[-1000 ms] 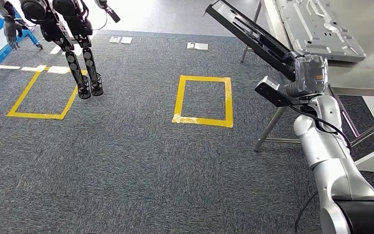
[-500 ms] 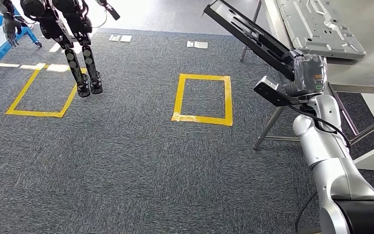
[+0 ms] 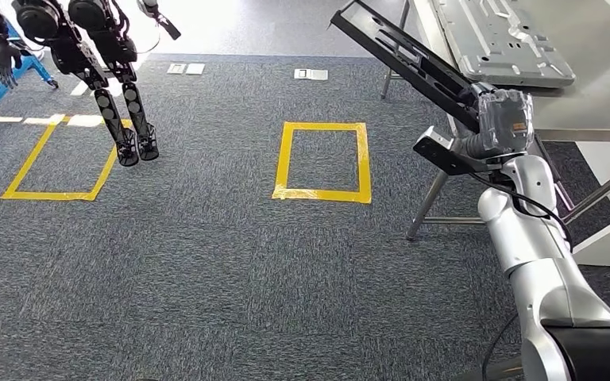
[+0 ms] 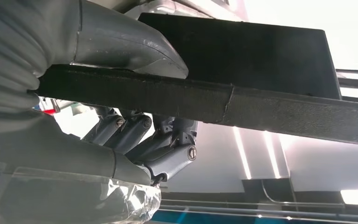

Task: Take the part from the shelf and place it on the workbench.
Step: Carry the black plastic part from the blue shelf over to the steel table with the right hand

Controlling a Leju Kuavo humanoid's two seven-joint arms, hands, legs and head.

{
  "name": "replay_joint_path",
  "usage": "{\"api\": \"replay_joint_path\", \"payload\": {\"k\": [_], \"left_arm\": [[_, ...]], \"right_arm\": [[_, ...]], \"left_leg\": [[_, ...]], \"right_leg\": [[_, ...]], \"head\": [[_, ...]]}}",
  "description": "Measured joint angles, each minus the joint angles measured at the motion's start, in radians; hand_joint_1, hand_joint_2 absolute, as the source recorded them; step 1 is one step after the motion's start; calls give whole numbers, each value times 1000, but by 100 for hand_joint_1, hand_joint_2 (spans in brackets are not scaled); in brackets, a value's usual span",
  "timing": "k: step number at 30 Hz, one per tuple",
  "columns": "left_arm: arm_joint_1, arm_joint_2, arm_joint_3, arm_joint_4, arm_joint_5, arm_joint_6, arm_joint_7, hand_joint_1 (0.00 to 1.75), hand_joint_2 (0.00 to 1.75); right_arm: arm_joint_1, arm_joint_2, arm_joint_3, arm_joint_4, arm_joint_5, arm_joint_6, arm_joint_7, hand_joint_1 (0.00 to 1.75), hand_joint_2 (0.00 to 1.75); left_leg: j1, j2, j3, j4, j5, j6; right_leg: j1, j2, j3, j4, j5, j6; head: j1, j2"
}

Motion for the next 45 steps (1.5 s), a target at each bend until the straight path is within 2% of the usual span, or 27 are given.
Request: {"api": "replay_joint_path", "payload": {"k": [3, 4, 6, 10, 14, 15, 17, 19, 20, 22, 23, 24, 26, 27, 28, 29, 31, 32, 34, 36, 38, 39, 41, 42, 43, 44, 45], "left_arm": [[1, 0, 1, 0, 0, 0, 3, 0, 0], [1, 0, 2, 0, 0, 0, 4, 0, 0], [1, -1, 5, 1, 0, 0, 5, 0, 0], [1, -1, 10, 1, 0, -1, 7, 0, 0], [1, -2, 14, 1, 0, -1, 8, 0, 0], [1, -2, 14, 1, 0, -1, 8, 0, 0], [1, -3, 14, 1, 0, -1, 8, 0, 0], [1, -2, 15, 1, 0, -1, 8, 0, 0], [1, -1, 15, 1, 0, -2, 8, 0, 0], [1, -2, 15, 1, -1, -2, 8, 0, 0], [1, -3, 15, 1, -1, -2, 8, 0, 0], [0, -5, 15, 1, -1, -2, 8, 0, 0], [-1, -6, 15, 1, -2, -3, 9, 0, 0], [-1, -6, 15, 1, -2, -3, 9, 0, 0], [-1, -7, 15, 1, -2, -3, 9, 0, 0], [-1, -7, 15, 1, -2, -3, 10, 0, 0], [-1, -7, 15, 1, -2, -3, 10, 0, 0], [-1, -5, 15, 0, -2, -3, 10, 0, 0], [-1, -1, 15, 0, -2, -3, 10, 0, 0], [0, -2, 16, 0, -2, -3, 11, 0, 0], [0, -4, 16, 0, -2, -3, 11, 0, 0], [0, -5, 15, 1, -2, -4, 11, 0, 0], [0, -6, 16, 1, -3, -4, 11, 0, 0], [1, -6, 16, 1, -3, -4, 11, 0, 0], [1, -6, 16, 1, -3, -4, 11, 0, 0], [1, -6, 16, 1, -3, -4, 11, 0, 0], [1, -6, 16, 1, -3, -5, 11, 0, 0]], "right_arm": [[-2, 4, 0, 0, 4, -2, 2, 173, 175], [-3, 5, 1, 0, 5, -2, 3, 173, 175], [-4, 6, 1, 0, 7, -2, 4, 173, 175], [-5, 7, 1, 0, 10, -2, 6, 173, 175], [-6, 8, 1, 0, 11, -2, 7, 173, 175], [-6, 8, 1, 0, 11, -2, 7, 173, 175], [-6, 8, 1, 0, 11, -1, 7, 173, 175], [-7, 9, 1, 0, 10, 0, 8, 173, 175], [-8, 10, 1, -1, 10, 1, 8, 173, 175], [-9, 10, -1, -1, 9, 1, 10, 173, 175], [-11, 9, -1, -1, 8, 1, 11, 173, 175], [-12, 7, -2, -1, 8, 1, 12, 173, 175], [-14, 3, -2, 0, 7, 1, 12, 173, 175], [-12, 1, -2, 1, 7, 1, 12, 173, 175], [-10, -1, -2, 2, 6, 1, 13, 173, 175], [-8, -2, -2, 3, 7, 1, 13, 173, 175], [-6, -3, -2, 3, 7, 1, 13, 173, 175], [-6, -2, -2, 4, 8, 0, 12, 173, 175], [-5, -1, -1, 4, 9, 0, 12, 173, 175], [-4, -1, -1, 5, 9, 0, 13, 173, 175], [-7, -1, -2, 4, 10, 0, 13, 173, 175], [-9, 0, -2, 3, 10, 0, 13, 173, 175], [-12, 2, -1, 3, 10, 0, 13, 173, 175], [-12, 4, -1, 3, 11, 1, 13, 173, 175], [-12, 4, -1, 4, 12, 1, 12, 173, 175], [-13, 4, 0, 5, 12, 2, 12, 173, 175], [-15, 5, 0, 5, 12, 3, 10, 173, 175]], "left_leg": [[2, 1, 4, -4, 0, 27], [2, 1, 5, -5, 2, 33], [4, 2, 8, -10, 5, 34], [5, 3, 13, -18, 11, 19], [8, 3, 15, -24, 11, -21], [8, 3, 16, -24, 11, -27], [7, 3, 16, -25, 11, -28], [4, 3, 14, -22, 9, -23], [2, 3, 16, -27, 10, -17], [8, 9, 38, -63, 27, -1], [11, 13, 52, -85, 37, 4], [14, 17, 64, -102, 45, 8], [14, 23, 70, -111, 49, 9], [15, 25, 70, -111, 48, 8], [16, 27, 69, -110, 47, 6], [18, 30, 69, -109, 46, 2], [23, 34, 68, -98, 38, -14], [24, 37, 66, -89, 32, -24], [22, 40, 63, -75, 23, -40], [27, 45, 63, -72, 21, -45], [33, 30, 51, -41, -6, -46], [33, 17, 31, 4, -35, -44], [27, -7, -36, 144, -102, -32], [22, -12, -68, 206, -122, -25], [17, -16, -86, 236, -124, -16], [10, -20, -85, 225, -107, -7], [4, -25, -65, 178, -76, 3]], "right_leg": [[3, 6, 5, -4, 4, -6], [5, 7, 4, -4, 4, -7], [9, 9, 4, -4, 5, -10], [12, 10, 4, -3, 4, -14], [13, 10, 4, -3, 3, -16], [13, 10, 4, -3, 3, -16], [14, 10, 4, -4, 3, -16], [7, 9, 8, -12, 6, -14], [5, 9, 12, -21, 10, -11], [7, 9, 17, -29, 13, -8], [9, 9, 11, -16, 5, -9], [10, 10, -5, 19, -13, -11], [8, 10, -58, 129, -58, -11], [6, 10, -80, 174, -72, -7], [2, 9, -89, 189, -73, 1], [-3, 8, -77, 165, -58, 12], [-13, -9, -16, 46, -11, 37], [-15, -16, 12, -8, 7, 42], [-12, -21, 35, -46, 16, 26], [-9, -3, 33, -43, 19, 4], [-5, 10, 31, -41, 21, -8], [-2, 17, 31, -42, 22, -14], [7, 31, 31, -42, 22, -26], [12, 38, 31, -42, 22, -31], [17, 46, 31, -42, 22, -34], [21, 55, 31, -42, 22, -36], [23, 63, 31, -42, 23, -37]], "head": [[-7, 0], [-8, 0], [-8, 0], [-8, 0], [-7, 0], [-7, 0], [-7, 0], [-7, 0], [-8, 0], [-7, 0], [-7, 0], [-6, 0], [-6, 0], [-6, 0], [-6, 0], [-6, 0], [-6, 0], [-5, 0], [-9, 0], [-15, 0], [-17, 0], [-19, 0], [-21, 0], [-21, 0], [-21, 0], [-21, 0], [-20, 0]]}}
